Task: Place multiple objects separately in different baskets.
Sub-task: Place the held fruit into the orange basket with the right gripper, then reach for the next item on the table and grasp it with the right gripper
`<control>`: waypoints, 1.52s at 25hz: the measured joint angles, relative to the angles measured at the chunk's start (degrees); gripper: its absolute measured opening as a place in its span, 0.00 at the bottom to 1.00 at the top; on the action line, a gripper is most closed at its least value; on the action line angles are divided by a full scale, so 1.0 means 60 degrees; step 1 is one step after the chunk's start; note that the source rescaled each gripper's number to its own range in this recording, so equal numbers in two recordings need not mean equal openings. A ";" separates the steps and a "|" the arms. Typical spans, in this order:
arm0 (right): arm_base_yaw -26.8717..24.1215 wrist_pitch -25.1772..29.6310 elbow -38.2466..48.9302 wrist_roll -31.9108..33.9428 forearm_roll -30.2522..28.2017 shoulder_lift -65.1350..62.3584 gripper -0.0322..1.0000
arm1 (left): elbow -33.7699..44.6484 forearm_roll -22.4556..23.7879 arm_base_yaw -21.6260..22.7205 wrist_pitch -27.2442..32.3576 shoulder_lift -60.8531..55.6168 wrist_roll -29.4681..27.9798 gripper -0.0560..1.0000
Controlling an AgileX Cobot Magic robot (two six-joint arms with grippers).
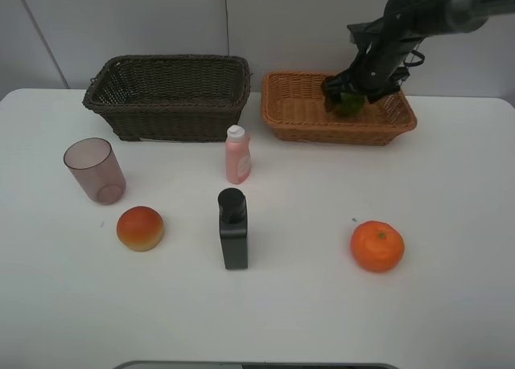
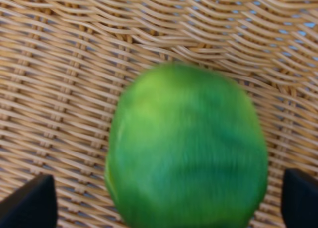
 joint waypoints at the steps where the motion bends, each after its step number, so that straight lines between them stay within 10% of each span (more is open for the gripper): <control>1: 0.0000 0.0000 0.0000 0.0000 0.0000 0.0000 0.96 | 0.0000 0.0000 0.0000 0.0000 0.0000 0.0000 0.98; 13: 0.0397 0.1281 0.0328 0.0000 -0.0041 -0.1487 1.00 | 0.0000 0.0000 0.0000 0.0000 0.0000 0.0000 0.98; 27: 0.1506 0.0106 0.6598 0.0000 0.0486 -0.5369 1.00 | 0.0000 0.0000 0.0000 0.0000 0.0000 0.0000 0.98; 38: 0.2430 0.0671 0.8442 0.1188 0.0956 -0.6850 1.00 | 0.0000 0.0000 0.0000 0.0000 0.0000 0.0000 0.98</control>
